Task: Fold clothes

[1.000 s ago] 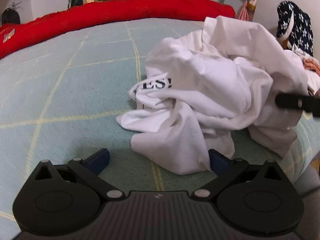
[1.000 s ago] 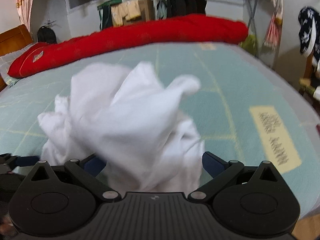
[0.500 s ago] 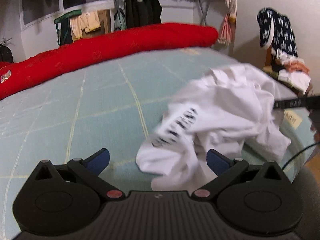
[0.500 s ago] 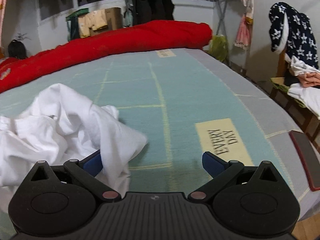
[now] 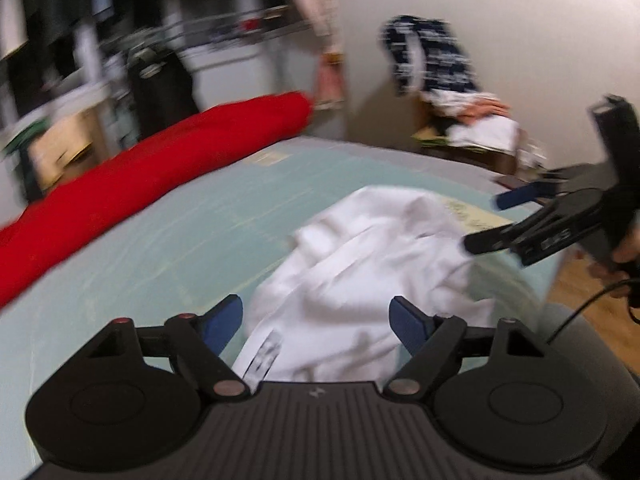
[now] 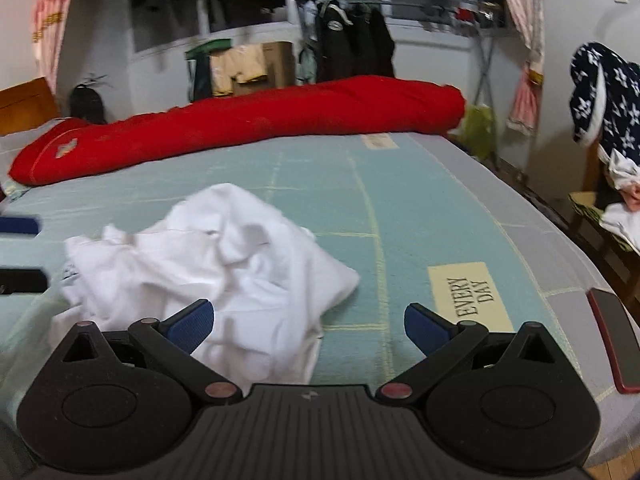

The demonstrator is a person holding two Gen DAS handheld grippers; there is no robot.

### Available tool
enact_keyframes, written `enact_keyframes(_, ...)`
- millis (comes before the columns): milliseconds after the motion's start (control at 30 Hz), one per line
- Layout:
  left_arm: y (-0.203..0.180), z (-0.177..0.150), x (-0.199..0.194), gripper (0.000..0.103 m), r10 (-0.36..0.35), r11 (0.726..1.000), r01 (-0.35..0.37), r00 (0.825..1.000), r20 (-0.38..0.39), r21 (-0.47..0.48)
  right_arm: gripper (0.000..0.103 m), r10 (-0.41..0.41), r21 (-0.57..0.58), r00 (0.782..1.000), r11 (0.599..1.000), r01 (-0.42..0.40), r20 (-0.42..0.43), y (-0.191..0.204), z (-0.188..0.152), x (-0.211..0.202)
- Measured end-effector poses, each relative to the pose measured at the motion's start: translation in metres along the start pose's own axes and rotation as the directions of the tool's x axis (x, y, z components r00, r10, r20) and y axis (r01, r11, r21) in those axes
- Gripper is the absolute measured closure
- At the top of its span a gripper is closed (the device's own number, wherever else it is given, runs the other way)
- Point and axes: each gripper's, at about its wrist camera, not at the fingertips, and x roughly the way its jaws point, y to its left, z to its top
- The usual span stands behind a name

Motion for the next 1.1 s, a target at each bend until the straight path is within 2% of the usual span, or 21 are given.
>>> enact_keyframes(100,-0.012,0.012,0.014,0.036,-0.05,0.992,0.052,0.999,-0.022,0.113,0.0,0.019,0.005,1.0,1.0,-0.019,-0.007,0.003,-0.001,-0.001)
enact_keyframes(167,-0.014,0.017,0.033,0.04,-0.06,0.986,0.072,0.995,-0.083,0.147,0.0,0.029,0.009,1.0,1.0,-0.029,-0.011,0.005,-0.003,-0.002)
enact_keyframes(267,-0.01,0.013,0.05,0.059,-0.084,0.985,0.107,0.982,-0.167,0.132,0.0,0.045,0.011,0.999,0.999,-0.045,-0.015,0.006,-0.007,-0.004)
enact_keyframes(300,-0.008,0.011,0.053,0.069,-0.101,0.986,0.123,0.977,-0.19,0.109,0.0,0.051,0.011,0.999,0.999,-0.051,-0.016,0.006,-0.008,-0.004)
enact_keyframes(400,-0.006,0.004,0.045,0.09,-0.136,0.985,0.154,0.969,-0.206,0.075,0.0,0.061,0.012,0.998,0.998,-0.061,-0.018,0.005,-0.01,-0.005)
enact_keyframes(467,-0.006,0.0,0.034,0.092,-0.132,0.986,0.149,0.972,-0.197,0.077,0.0,0.071,0.016,0.997,0.997,-0.07,-0.02,0.004,-0.01,-0.005)
enact_keyframes(567,0.001,-0.006,0.018,0.094,-0.083,0.993,0.096,0.98,-0.182,0.067,0.0,0.077,0.022,0.997,0.997,-0.077,-0.02,0.002,-0.01,-0.004)
enact_keyframes(700,0.025,-0.016,0.006,0.094,0.02,1.0,-0.018,0.981,-0.191,0.014,0.0,0.085,0.027,0.996,0.996,-0.084,-0.018,0.002,-0.011,-0.004)
enact_keyframes(833,0.057,-0.032,0.0,0.095,0.128,0.989,-0.142,0.962,-0.24,-0.044,0.0,0.086,0.017,0.996,0.996,-0.085,-0.012,0.002,-0.01,-0.007)
enact_keyframes(1033,0.088,-0.061,-0.002,0.095,0.179,0.967,-0.225,0.933,-0.312,-0.12,0.0,0.092,0.006,0.996,0.996,-0.092,-0.01,0.007,-0.008,-0.008)
enact_keyframes(1100,0.093,-0.067,-0.003,0.094,0.165,0.964,-0.222,0.933,-0.321,-0.149,0.0,0.098,0.001,0.995,0.995,-0.098,-0.011,0.009,-0.007,-0.008)
